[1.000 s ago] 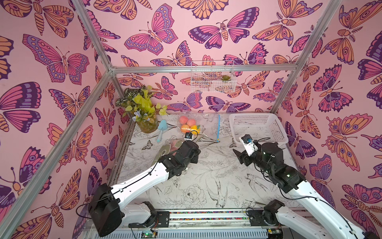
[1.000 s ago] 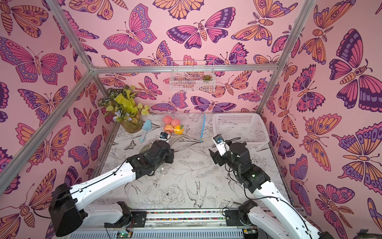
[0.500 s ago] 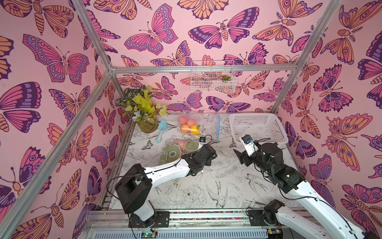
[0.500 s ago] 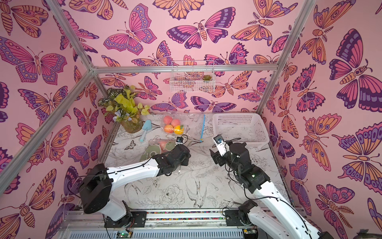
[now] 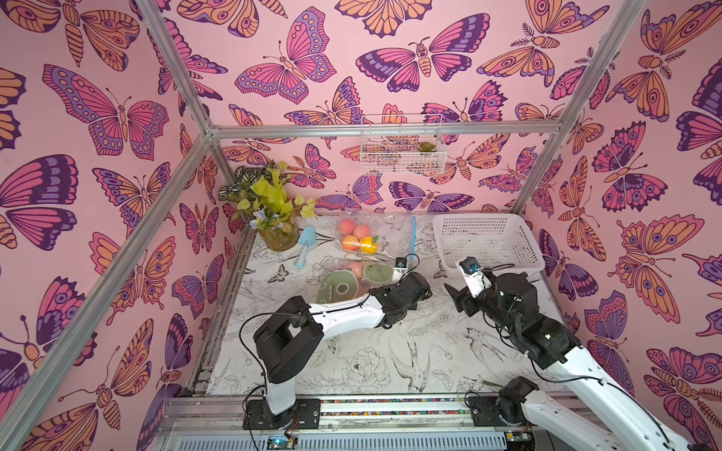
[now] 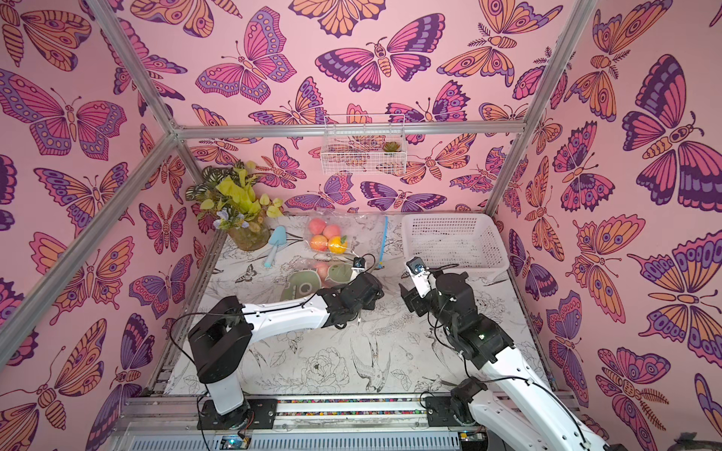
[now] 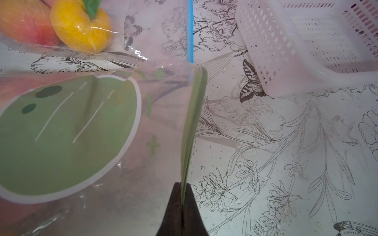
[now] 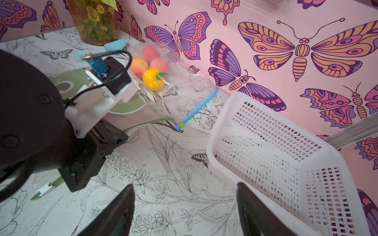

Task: Place the peach in a zip-top bag and seal the zipper
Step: Place the zipper food storage bag at the center of the board.

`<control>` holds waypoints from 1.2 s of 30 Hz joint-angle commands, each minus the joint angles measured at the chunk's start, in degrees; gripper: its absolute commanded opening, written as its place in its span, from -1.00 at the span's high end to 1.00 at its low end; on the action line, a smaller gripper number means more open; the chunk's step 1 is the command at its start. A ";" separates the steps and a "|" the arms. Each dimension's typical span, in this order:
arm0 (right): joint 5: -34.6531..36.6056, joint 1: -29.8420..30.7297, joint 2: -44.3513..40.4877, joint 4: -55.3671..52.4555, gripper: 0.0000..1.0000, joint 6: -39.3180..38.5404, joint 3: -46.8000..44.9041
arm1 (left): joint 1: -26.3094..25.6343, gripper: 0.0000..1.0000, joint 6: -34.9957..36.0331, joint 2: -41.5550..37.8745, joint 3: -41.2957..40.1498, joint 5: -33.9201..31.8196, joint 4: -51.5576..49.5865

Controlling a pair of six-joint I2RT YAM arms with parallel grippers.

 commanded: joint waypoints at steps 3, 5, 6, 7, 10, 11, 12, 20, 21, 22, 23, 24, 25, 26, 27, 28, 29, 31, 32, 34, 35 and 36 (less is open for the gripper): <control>1.18 0.41 -0.61 -0.56 -0.57 0.43 -0.22 | -0.38 1.00 -1.36 2.86 2.26 -0.71 -0.04; 1.05 0.43 -0.68 -0.63 -0.57 0.54 -0.22 | -0.38 1.00 -1.36 3.57 2.94 -0.09 -0.03; 1.11 0.43 -0.77 -0.66 -0.57 0.63 -0.22 | -0.38 1.00 -1.33 4.00 3.20 0.19 -0.06; 1.06 0.42 -0.85 -0.70 -0.57 0.63 -0.22 | -0.38 1.00 -1.33 4.35 3.57 0.55 -0.06; 1.15 0.43 -1.03 -0.85 -0.57 0.63 -0.31 | -0.37 0.91 -1.14 5.10 4.53 1.39 -0.05; 1.19 0.40 -1.05 -0.87 -0.57 0.63 -0.31 | -0.38 0.82 -1.01 5.21 4.84 1.61 0.01; 1.19 0.39 -1.07 -0.94 -0.58 0.63 -0.38 | -0.38 0.72 -0.69 5.36 5.14 1.91 -0.05; 1.64 0.42 -1.12 -0.90 -0.58 1.06 -0.81 | 1.27 0.10 1.87 3.02 5.25 12.38 2.21; 1.61 0.43 -1.12 -0.89 -0.58 1.11 -0.92 | 1.42 0.02 2.28 1.93 4.58 12.98 2.79; 1.70 0.43 -0.99 -0.74 -0.58 1.31 -1.09 | 1.60 -0.07 2.85 0.68 3.82 13.43 3.23; 1.82 0.43 -0.96 -0.58 -0.58 1.40 -1.21 | 1.72 -0.14 3.76 -0.50 3.17 14.09 4.00; 1.89 0.43 -0.88 -0.32 -0.58 1.53 -1.43 | 1.90 -0.20 4.98 -1.89 2.23 14.69 4.63; 2.10 0.38 -0.86 -0.03 -0.58 1.72 -1.57 | 2.03 -0.25 5.93 -3.23 1.47 14.80 4.85; 2.39 0.43 -0.77 0.36 -0.58 1.89 -1.85 | 2.16 -0.29 7.18 -4.77 0.60 14.89 4.98; 2.74 0.38 -0.76 0.83 -0.58 2.11 -2.13 | 2.32 -0.30 8.47 -6.54 -0.37 14.82 4.99; 3.04 0.42 -0.69 1.20 -0.58 2.28 -2.31 | 2.50 -0.30 9.33 -7.94 -1.41 14.51 5.03; 3.37 0.41 -0.63 1.67 -0.58 2.47 -2.51 | 2.81 -0.30 10.35 -9.67 -2.73 14.46 4.94; 4.19 0.39 -0.55 2.65 -0.58 2.80 -3.06 | 3.50 -0.30 11.75 -13.60 -5.51 14.01 4.65; 4.75 0.42 -0.49 3.26 -0.58 3.06 -3.36 | 3.89 -0.31 12.17 -15.73 -7.10 13.37 4.38; 5.95 0.43 -0.34 4.49 -0.59 3.51 -4.22 | 4.65 -0.31 13.35 -20.00 -10.25 11.77 3.86; 6.87 0.42 -0.25 5.25 -0.59 3.85 -4.64 | 5.03 -0.31 14.25 -22.32 -11.97 10.63 3.51; 7.98 0.42 -0.15 6.05 -0.59 4.04 -5.15 | 5.41 -0.31 15.28 -24.62 -13.57 9.06 2.89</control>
